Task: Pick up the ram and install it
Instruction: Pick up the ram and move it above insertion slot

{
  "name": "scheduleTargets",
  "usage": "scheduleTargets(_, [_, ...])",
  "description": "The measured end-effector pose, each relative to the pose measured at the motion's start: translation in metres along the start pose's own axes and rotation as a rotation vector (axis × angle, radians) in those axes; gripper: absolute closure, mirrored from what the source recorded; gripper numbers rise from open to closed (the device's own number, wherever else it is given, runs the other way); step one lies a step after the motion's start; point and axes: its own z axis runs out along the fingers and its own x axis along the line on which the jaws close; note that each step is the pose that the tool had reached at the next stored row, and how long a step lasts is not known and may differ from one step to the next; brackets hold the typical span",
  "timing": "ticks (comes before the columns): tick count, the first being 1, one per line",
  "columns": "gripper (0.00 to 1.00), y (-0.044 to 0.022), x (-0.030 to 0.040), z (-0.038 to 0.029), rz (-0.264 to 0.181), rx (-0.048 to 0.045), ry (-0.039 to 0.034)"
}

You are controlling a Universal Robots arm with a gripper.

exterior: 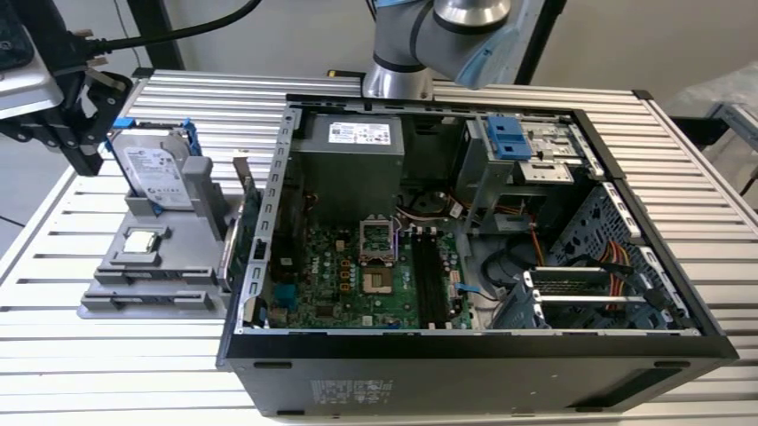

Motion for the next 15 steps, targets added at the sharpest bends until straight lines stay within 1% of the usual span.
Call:
scheduleTargets(3, [1.00, 0.0000, 0.0000, -0.0001, -0.035, 0.0009, 0.0018])
scheduleTargets(5, [1.00, 0.0000, 0.0000, 0.0000, -0.051, 0.0012, 0.0025])
scheduleTargets(15, [1.00, 0.0001, 0.0000, 0.0000, -0.059, 0.0013, 0.0029])
